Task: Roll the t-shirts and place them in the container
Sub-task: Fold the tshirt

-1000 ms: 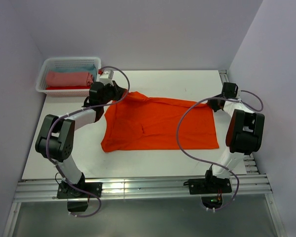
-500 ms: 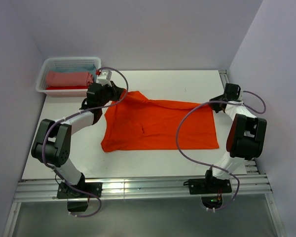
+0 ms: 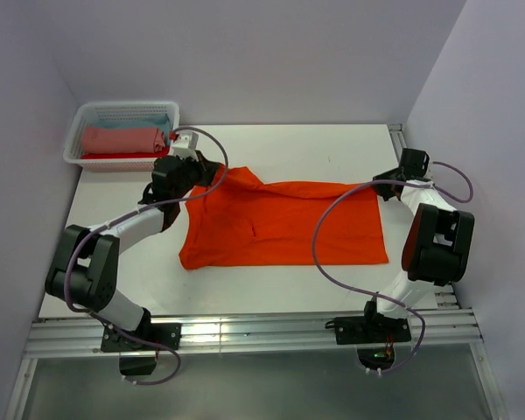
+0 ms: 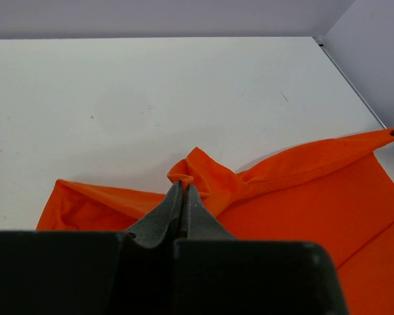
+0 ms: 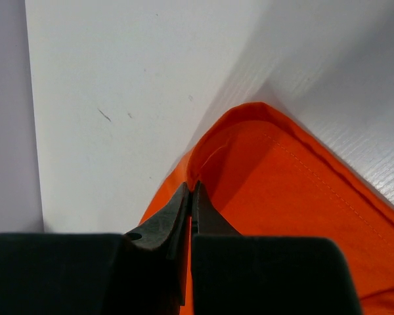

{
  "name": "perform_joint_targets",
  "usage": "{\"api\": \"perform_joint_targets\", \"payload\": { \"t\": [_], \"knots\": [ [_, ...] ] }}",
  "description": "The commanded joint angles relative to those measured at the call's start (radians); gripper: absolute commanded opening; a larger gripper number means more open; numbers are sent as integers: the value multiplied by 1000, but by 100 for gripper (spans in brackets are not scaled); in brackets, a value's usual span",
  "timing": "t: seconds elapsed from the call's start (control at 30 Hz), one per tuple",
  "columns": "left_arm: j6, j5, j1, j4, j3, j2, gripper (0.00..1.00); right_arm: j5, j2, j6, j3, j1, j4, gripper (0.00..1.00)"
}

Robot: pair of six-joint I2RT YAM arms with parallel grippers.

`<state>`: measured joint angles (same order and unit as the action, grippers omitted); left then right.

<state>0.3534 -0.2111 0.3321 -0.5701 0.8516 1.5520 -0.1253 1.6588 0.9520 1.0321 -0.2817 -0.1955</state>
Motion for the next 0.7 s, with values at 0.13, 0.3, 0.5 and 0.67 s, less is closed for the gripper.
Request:
{"api": "perform_joint_targets", "payload": {
  "t": [0.13,0.3,0.5,0.67],
  "knots": [
    [-10,44,12,-27,-63,-93,0,-10,-60,-10,-21,-14,16,0],
    [-1,55,16,-33,-101,-130,0,-11,-65,-10,-30,-14,16,0],
    [-2,95,33,-2,-108,-170,0,-13,-74,-12,-43,-14,16,0],
    [-4,136,54,19,-118,-187,0,-14,-77,-12,-47,-14,14,0]
  ]
}}
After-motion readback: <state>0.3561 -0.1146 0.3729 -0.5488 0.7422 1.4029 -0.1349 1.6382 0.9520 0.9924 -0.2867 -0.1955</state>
